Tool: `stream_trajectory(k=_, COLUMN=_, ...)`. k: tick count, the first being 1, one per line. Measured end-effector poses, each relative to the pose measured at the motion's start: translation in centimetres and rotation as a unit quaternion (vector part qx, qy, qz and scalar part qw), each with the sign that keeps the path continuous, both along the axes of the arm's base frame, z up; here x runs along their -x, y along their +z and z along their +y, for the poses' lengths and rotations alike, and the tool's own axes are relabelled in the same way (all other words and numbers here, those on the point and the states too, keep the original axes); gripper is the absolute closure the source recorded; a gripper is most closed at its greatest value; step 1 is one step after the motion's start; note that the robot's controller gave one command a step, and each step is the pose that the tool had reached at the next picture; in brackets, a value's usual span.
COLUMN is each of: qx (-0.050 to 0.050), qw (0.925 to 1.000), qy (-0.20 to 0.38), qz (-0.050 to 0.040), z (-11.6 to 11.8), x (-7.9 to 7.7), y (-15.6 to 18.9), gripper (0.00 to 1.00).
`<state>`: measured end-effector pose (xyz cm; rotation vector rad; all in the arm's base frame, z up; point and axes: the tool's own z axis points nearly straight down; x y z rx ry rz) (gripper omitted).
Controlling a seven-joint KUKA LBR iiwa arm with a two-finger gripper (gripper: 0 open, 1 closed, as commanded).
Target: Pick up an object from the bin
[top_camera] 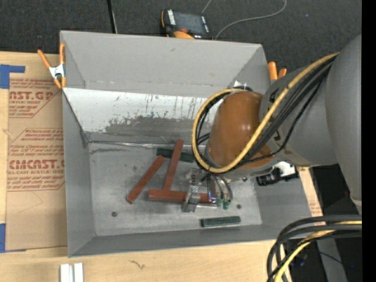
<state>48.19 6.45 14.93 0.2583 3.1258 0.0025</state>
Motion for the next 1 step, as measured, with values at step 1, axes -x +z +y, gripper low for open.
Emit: stream_trajectory(k=1, qx=0.000, qw=1.0000, qy=0.000, qz=0.0002, z=0.03, x=-0.08, y=4.52, gripper=1.00)
